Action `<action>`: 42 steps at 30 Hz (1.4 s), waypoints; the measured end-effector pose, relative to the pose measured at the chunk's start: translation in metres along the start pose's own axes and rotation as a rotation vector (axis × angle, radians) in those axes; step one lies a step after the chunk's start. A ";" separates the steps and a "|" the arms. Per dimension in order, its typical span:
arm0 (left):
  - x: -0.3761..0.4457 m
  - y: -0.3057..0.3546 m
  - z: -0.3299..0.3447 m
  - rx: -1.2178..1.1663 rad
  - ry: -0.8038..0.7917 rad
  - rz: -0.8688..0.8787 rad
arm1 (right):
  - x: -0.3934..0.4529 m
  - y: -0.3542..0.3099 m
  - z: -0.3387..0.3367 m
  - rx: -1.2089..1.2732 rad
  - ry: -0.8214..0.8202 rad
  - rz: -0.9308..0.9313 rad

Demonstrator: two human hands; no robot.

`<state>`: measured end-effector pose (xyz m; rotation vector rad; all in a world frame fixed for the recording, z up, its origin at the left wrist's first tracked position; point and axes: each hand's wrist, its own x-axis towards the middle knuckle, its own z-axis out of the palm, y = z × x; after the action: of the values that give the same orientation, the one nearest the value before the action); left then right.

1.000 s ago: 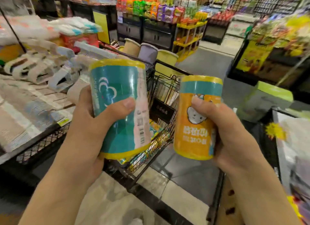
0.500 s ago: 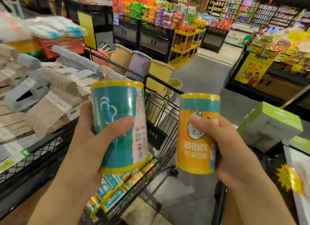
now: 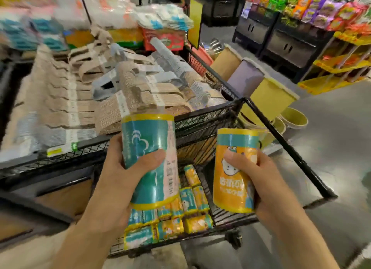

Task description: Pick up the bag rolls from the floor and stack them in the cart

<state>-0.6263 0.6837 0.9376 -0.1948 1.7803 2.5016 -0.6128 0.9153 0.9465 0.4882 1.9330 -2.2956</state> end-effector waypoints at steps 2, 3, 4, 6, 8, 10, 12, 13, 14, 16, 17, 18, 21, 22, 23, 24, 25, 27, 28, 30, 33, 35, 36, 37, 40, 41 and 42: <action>0.009 -0.007 0.003 0.028 0.089 -0.011 | 0.022 -0.001 -0.002 -0.041 -0.042 0.032; 0.013 -0.010 0.003 0.036 0.124 -0.013 | 0.033 -0.001 -0.002 -0.058 -0.061 0.042; 0.018 -0.013 0.001 0.039 0.148 -0.011 | 0.043 -0.001 0.000 -0.070 -0.081 0.052; 0.029 -0.020 -0.003 0.041 0.174 -0.017 | 0.064 0.000 0.006 -0.084 -0.116 0.078; 0.043 -0.027 -0.009 0.038 0.197 -0.035 | 0.084 0.002 0.015 -0.097 -0.153 0.109; 0.058 -0.035 -0.015 0.047 0.203 -0.050 | 0.105 0.009 0.024 -0.137 -0.180 0.129; 0.072 -0.041 -0.021 0.072 0.206 -0.066 | 0.123 0.016 0.032 -0.157 -0.175 0.148; 0.079 -0.046 -0.025 0.083 0.207 -0.076 | 0.132 0.021 0.035 -0.164 -0.168 0.153; 0.086 -0.053 -0.029 0.097 0.204 -0.088 | 0.141 0.027 0.036 -0.170 -0.166 0.160; 0.100 -0.069 -0.035 0.117 0.220 -0.125 | 0.157 0.041 0.038 -0.181 -0.179 0.182; 0.107 -0.080 -0.039 0.118 0.242 -0.142 | 0.167 0.050 0.038 -0.180 -0.184 0.196; 0.116 -0.091 -0.041 0.114 0.270 -0.153 | 0.178 0.059 0.037 -0.186 -0.193 0.207; 0.141 -0.127 -0.045 0.147 0.344 -0.204 | 0.214 0.093 0.036 -0.235 -0.215 0.238; 0.148 -0.140 -0.048 0.143 0.354 -0.223 | 0.225 0.106 0.035 -0.247 -0.211 0.253; 0.155 -0.152 -0.051 0.136 0.362 -0.241 | 0.236 0.119 0.034 -0.254 -0.203 0.270; 0.162 -0.164 -0.055 0.136 0.368 -0.261 | 0.246 0.132 0.033 -0.262 -0.193 0.285; 0.169 -0.176 -0.058 0.137 0.373 -0.279 | 0.256 0.145 0.031 -0.269 -0.187 0.297; 0.181 -0.200 -0.067 0.127 0.376 -0.292 | 0.276 0.171 0.028 -0.284 -0.175 0.312; 0.186 -0.211 -0.071 0.115 0.373 -0.298 | 0.286 0.184 0.026 -0.302 -0.166 0.317; 0.196 -0.234 -0.083 0.108 0.379 -0.314 | 0.306 0.212 0.023 -0.335 -0.154 0.328; 0.209 -0.270 -0.103 0.125 0.427 -0.336 | 0.334 0.255 0.019 -0.368 -0.148 0.343; 0.215 -0.291 -0.115 0.153 0.456 -0.354 | 0.352 0.283 0.017 -0.383 -0.139 0.363; 0.217 -0.300 -0.120 0.167 0.467 -0.364 | 0.360 0.297 0.015 -0.401 -0.126 0.372; 0.218 -0.308 -0.125 0.174 0.471 -0.378 | 0.369 0.312 0.013 -0.427 -0.113 0.377; 0.220 -0.324 -0.135 0.187 0.457 -0.411 | 0.391 0.351 0.008 -0.501 -0.089 0.392; 0.220 -0.328 -0.138 0.184 0.460 -0.416 | 0.399 0.362 0.007 -0.521 -0.076 0.395; 0.220 -0.333 -0.140 0.182 0.465 -0.419 | 0.407 0.372 0.007 -0.546 -0.059 0.401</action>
<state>-0.7935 0.6563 0.5502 -1.0871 1.8482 2.0953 -0.8936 0.8902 0.4728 0.6525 2.0823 -1.4525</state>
